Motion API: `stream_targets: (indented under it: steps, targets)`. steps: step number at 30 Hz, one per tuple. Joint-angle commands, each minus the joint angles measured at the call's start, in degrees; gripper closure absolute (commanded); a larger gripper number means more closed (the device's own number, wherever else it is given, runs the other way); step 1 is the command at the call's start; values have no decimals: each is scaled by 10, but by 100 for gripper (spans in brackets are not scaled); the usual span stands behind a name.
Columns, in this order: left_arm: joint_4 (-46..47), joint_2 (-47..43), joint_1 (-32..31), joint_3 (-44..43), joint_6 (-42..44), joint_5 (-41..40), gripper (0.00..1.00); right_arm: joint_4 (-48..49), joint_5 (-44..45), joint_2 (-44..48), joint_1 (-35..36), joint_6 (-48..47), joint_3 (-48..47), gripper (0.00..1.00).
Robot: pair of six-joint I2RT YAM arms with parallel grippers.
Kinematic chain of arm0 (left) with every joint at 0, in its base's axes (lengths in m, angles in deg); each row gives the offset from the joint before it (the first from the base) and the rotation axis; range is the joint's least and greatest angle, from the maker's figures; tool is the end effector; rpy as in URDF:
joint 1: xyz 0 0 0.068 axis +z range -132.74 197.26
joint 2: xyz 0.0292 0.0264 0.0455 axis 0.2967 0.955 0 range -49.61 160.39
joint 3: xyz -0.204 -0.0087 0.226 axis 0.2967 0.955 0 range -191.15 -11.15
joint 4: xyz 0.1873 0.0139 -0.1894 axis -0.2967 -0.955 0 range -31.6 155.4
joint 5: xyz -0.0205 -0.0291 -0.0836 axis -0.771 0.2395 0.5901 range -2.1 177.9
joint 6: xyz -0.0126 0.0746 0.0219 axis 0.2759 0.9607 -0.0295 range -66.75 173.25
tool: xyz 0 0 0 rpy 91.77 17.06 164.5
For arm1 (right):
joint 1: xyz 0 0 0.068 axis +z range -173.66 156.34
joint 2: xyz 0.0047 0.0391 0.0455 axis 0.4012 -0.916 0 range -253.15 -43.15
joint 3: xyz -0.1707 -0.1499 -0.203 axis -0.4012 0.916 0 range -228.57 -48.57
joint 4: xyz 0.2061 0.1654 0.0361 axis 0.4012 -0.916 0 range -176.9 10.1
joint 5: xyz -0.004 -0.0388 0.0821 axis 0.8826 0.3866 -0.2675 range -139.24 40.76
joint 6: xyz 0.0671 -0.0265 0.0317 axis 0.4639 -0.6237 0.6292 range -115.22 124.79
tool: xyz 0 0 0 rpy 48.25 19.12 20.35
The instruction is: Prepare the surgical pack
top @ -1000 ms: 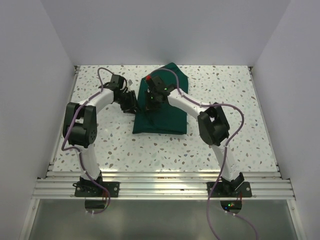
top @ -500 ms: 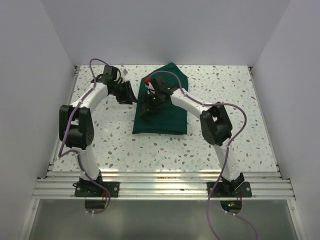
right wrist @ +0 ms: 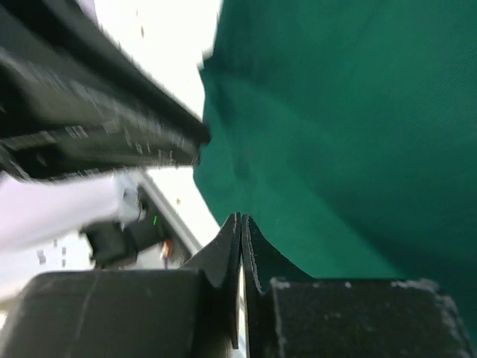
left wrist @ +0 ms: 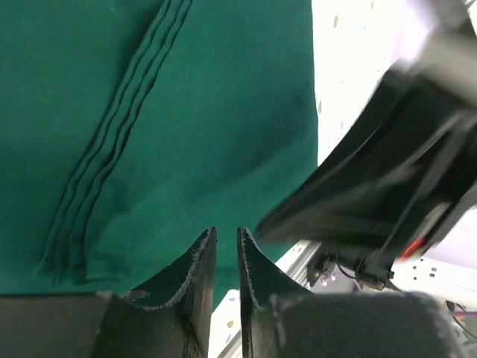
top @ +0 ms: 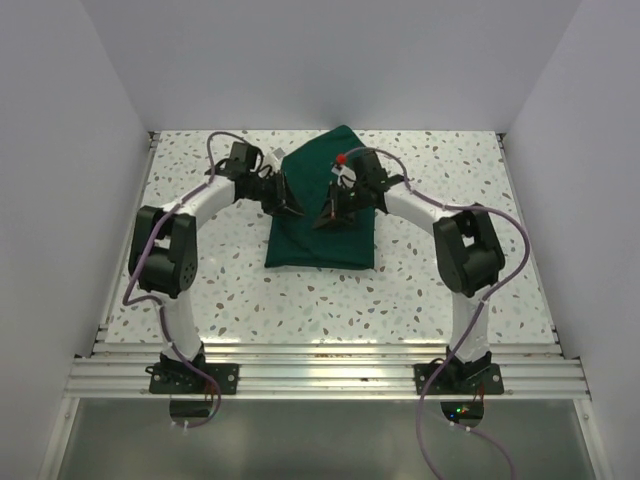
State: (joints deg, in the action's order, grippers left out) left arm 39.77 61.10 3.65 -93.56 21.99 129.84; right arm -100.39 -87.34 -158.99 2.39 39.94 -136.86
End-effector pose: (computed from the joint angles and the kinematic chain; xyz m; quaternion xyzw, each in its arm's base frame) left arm 0.4240 -0.1491 0.2246 -0.0268 0.8944 -0.4248 0.1373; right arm 0.4168 0.2501 0.2234 -0.0465 0.8890 0.4346 0.1362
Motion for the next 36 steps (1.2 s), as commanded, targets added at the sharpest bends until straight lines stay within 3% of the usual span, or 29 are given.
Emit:
stream_targets:
  steps: [1, 16, 28, 36]
  targets:
    - [31, 23, -1, 7, -14, 21, 80, 80, -84, 8, 32, 33, 44, 100]
    - [5, 73, 10, 42, 31, -26, 83, 74, -109, -5, 34, -21, 153, 100]
    - [-19, 71, 17, 30, 51, -35, 83, 42, -149, 89, -55, -54, 204, 100]
    - [-18, 78, 19, 32, 54, -34, 83, 73, -159, 111, -118, -59, 313, 100]
